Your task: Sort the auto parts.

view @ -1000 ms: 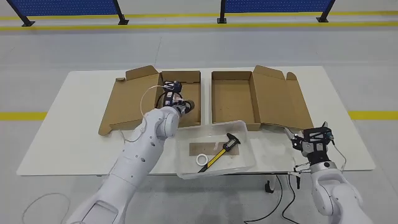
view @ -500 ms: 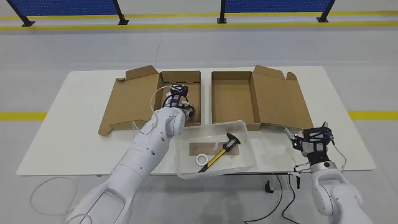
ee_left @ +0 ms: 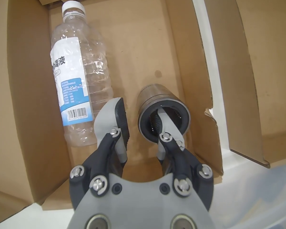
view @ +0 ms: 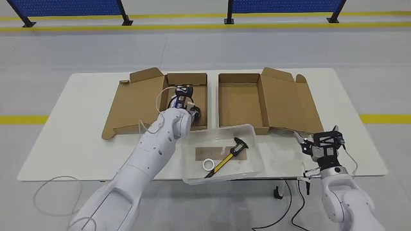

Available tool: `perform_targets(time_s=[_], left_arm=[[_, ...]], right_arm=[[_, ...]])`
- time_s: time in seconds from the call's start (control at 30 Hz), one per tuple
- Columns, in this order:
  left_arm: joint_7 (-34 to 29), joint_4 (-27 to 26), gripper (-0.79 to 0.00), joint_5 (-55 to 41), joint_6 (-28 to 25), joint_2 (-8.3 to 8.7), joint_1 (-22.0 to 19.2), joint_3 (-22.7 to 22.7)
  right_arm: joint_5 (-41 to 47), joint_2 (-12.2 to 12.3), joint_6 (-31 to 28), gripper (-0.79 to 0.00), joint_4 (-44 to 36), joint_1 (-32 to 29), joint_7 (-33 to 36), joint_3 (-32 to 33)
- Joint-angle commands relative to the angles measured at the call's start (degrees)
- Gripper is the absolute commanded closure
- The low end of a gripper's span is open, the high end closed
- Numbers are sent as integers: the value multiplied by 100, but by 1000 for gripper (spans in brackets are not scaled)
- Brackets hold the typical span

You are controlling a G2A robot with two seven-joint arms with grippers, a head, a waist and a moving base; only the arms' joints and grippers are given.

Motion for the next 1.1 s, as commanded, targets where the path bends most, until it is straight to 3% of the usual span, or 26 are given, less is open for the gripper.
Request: perform_targets(time_s=[0.0, 0.1, 0.27, 0.33, 0.47, 0.57, 0.8, 0.9, 1.07], left_arm=[[6, 20, -354, 25, 4, -12, -32, 5], [55, 38, -397, 63, 11, -27, -80, -2], [153, -16, -582, 123, 21, -41, -103, -31], [199, -86, -622, 148, 23, -39, -97, -59], [239, -374, -628, 234, 38, -5, -30, -159], [225, -774, -680, 327, 39, 53, 118, -291], [-424, -2363, -603, 763, -219, 271, 827, -644], [-844, -3149, -606, 880, -421, 363, 1229, -803], [-1392, -4202, -511, 952, -957, 479, 1865, -930]], right_arm=[[0, 0, 0, -785, 0, 0, 0, 0], [0, 0, 0, -785, 0, 0, 0, 0], [0, 0, 0, -785, 0, 0, 0, 0], [0, 0, 0, -785, 0, 0, 0, 0], [0, 0, 0, -785, 0, 0, 0, 0], [0, 0, 0, -785, 0, 0, 0, 0], [0, 0, 0, -785, 0, 0, 0, 0], [0, 0, 0, -785, 0, 0, 0, 0], [0, 0, 0, -785, 0, 0, 0, 0]])
